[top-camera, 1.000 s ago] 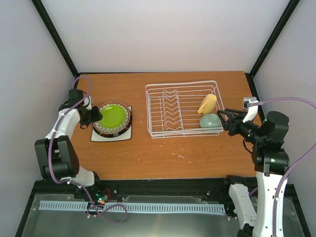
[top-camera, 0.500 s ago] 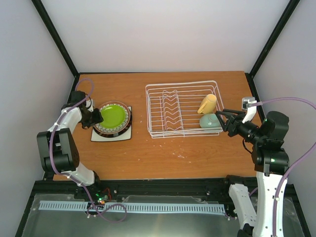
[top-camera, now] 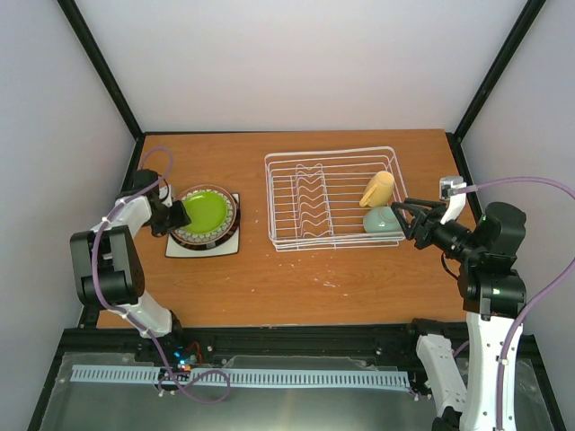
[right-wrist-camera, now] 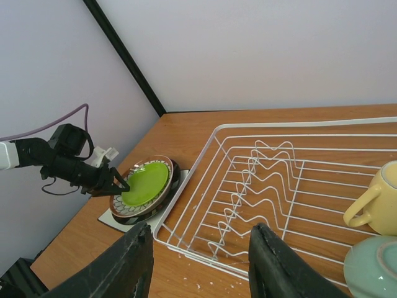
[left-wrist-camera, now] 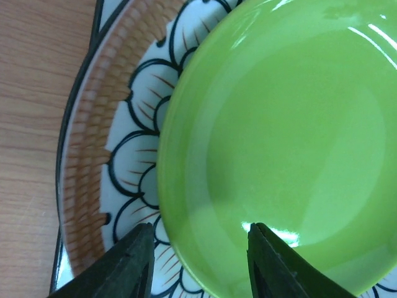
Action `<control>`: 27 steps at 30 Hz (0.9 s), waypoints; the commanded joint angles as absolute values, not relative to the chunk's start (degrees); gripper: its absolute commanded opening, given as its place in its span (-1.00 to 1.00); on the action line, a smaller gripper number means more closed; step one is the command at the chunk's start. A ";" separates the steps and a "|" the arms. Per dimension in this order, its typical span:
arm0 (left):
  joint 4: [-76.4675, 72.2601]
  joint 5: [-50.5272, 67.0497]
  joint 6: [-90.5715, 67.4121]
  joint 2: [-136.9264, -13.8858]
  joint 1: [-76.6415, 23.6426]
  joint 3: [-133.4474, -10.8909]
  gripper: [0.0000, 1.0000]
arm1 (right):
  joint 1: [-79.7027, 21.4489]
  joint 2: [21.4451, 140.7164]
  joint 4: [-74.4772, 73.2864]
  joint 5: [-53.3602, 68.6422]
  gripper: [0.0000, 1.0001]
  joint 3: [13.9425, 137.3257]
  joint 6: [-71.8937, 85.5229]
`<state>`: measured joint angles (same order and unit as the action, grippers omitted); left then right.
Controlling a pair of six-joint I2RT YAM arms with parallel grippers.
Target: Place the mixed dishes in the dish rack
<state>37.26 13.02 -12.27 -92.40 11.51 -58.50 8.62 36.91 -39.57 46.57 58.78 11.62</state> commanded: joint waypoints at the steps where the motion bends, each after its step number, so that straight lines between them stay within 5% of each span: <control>1: 34.69 13.81 -11.87 -93.44 11.95 -56.70 -0.15 | 8.19 36.91 -38.00 47.61 -0.13 59.98 11.59; 7: 32.03 16.75 -12.38 -95.05 11.98 -54.87 -0.26 | 8.18 37.03 -37.69 47.76 -0.13 59.95 11.77; 16: 32.13 18.69 -12.22 -94.83 11.96 -55.07 -0.98 | 8.20 37.27 -37.50 47.90 -0.13 60.23 11.90; 27: 35.87 21.61 -13.25 -87.00 11.96 -60.98 -0.99 | 8.19 37.17 -34.73 49.64 -0.13 59.67 14.35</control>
